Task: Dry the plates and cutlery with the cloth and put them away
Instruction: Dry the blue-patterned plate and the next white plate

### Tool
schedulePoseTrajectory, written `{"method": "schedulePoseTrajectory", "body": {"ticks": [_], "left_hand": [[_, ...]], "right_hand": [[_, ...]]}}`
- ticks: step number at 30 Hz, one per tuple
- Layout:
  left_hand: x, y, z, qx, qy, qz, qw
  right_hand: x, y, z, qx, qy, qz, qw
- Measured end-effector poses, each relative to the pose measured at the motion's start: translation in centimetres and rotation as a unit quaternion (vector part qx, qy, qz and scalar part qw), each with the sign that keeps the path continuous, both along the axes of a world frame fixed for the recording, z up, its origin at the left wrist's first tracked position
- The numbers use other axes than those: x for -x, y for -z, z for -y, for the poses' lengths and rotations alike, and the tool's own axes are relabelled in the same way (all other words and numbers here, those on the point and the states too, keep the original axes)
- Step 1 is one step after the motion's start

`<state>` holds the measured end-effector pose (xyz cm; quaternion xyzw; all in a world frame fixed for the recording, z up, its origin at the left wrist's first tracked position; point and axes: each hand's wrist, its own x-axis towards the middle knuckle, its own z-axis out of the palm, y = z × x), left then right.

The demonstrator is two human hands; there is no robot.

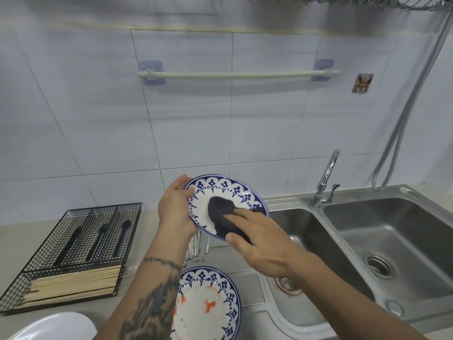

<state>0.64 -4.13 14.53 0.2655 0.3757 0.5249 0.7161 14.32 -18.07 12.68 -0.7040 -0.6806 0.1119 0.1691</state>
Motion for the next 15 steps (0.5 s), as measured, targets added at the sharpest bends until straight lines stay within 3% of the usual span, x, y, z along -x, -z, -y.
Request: {"method": "schedulePoseTrajectory", "body": {"ticks": [11,15], "left_hand": [[-0.8,0.7,-0.1,0.115,0.011,-0.040,0.992],[0.1,0.7,1.1,0.064,0.046,-0.079,0.994]], "right_hand": [[-1.1,-1.6,0.9,-0.122,0.014,-0.001,0.992],[-1.4,-2.4,1.2,-0.162,0.009,-0.057,0.985]]}}
